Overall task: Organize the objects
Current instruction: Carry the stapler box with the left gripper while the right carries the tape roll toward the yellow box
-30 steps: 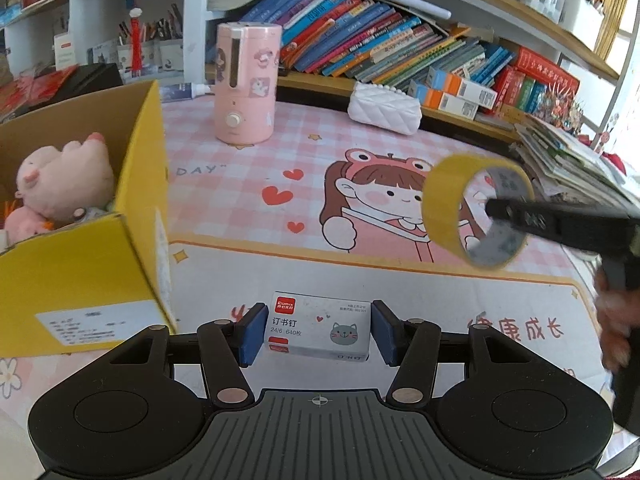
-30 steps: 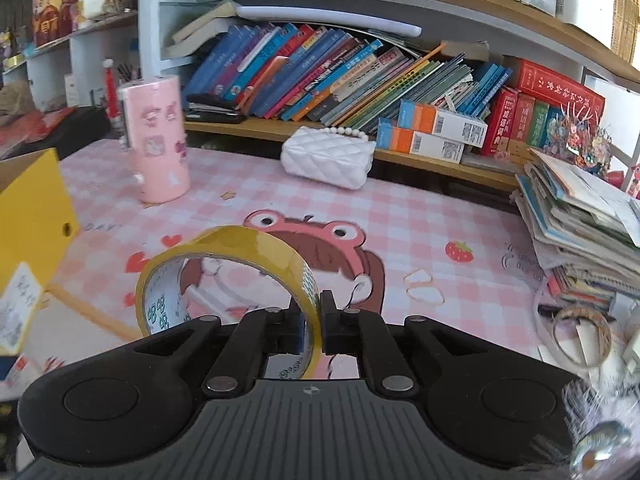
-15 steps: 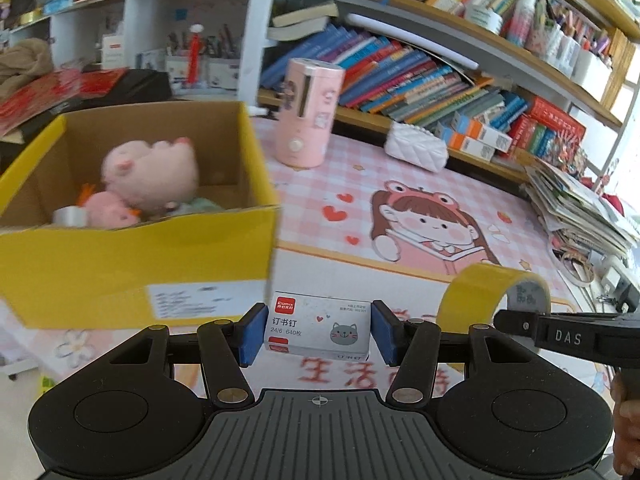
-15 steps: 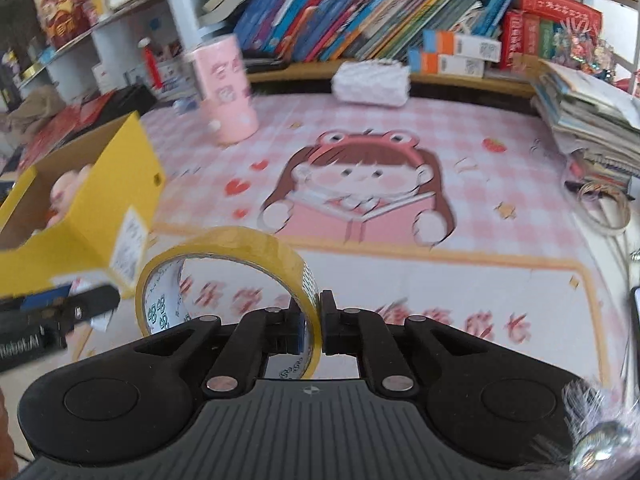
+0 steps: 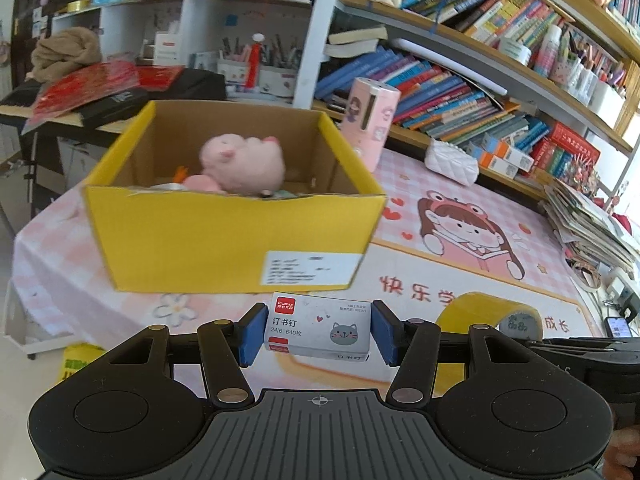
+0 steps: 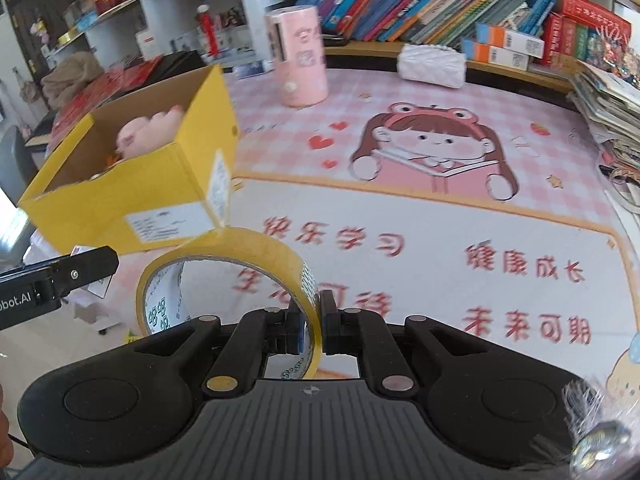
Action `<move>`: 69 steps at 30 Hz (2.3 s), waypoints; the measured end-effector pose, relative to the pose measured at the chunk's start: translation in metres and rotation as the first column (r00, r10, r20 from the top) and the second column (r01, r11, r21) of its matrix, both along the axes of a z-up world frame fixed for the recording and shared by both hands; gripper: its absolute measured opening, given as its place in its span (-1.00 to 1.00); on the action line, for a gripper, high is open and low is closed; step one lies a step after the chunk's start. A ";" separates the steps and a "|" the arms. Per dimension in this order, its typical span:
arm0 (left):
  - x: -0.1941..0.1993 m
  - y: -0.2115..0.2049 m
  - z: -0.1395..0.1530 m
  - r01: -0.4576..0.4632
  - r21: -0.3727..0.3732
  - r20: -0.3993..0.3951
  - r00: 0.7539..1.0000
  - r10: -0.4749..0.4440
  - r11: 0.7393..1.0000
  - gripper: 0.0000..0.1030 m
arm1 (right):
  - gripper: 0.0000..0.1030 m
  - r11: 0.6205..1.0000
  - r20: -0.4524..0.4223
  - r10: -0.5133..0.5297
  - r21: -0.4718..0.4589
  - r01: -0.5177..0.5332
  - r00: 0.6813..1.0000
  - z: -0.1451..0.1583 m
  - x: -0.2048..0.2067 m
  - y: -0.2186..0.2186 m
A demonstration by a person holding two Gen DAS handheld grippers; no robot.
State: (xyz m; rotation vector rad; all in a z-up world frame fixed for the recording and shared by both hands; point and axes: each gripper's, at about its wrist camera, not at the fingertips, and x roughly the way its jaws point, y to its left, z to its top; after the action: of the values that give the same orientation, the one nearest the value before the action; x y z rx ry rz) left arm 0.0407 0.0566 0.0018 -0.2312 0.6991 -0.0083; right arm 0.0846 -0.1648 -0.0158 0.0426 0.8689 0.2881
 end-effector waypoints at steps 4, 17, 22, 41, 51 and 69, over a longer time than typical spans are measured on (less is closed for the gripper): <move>-0.014 0.015 0.001 -0.017 -0.003 0.004 1.000 0.018 1.000 0.05 | -0.85 1.000 0.000 0.023 0.000 -0.023 1.000 0.000 -0.014 0.018; -0.053 0.051 0.006 -0.051 0.000 0.035 0.998 0.051 0.999 0.05 | -0.85 0.997 0.010 0.074 0.000 -0.074 0.997 0.000 -0.049 0.061; -0.063 0.064 0.008 -0.064 -0.001 0.047 0.997 0.064 0.998 0.05 | -0.85 0.996 0.019 0.084 0.000 -0.084 0.996 0.001 -0.058 0.073; -0.082 0.089 0.012 -0.068 0.013 0.078 0.995 0.067 0.998 0.05 | -0.85 0.995 0.021 0.100 0.003 -0.100 0.995 -0.001 -0.077 0.101; -0.080 0.093 0.017 -0.066 0.004 0.096 0.993 0.065 0.998 0.05 | -0.85 0.992 0.026 0.126 -0.018 -0.126 0.992 0.004 -0.076 0.115; -0.017 0.102 0.043 -0.092 0.039 0.177 0.981 0.083 0.995 0.05 | -0.85 0.993 0.169 0.105 0.028 -0.112 0.980 0.046 -0.004 0.118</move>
State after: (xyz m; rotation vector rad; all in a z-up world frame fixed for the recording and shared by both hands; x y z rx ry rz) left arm 0.0237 0.1583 0.0446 -0.2133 0.5126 0.0710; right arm 0.0802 -0.0467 0.0306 0.0054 0.7003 0.4044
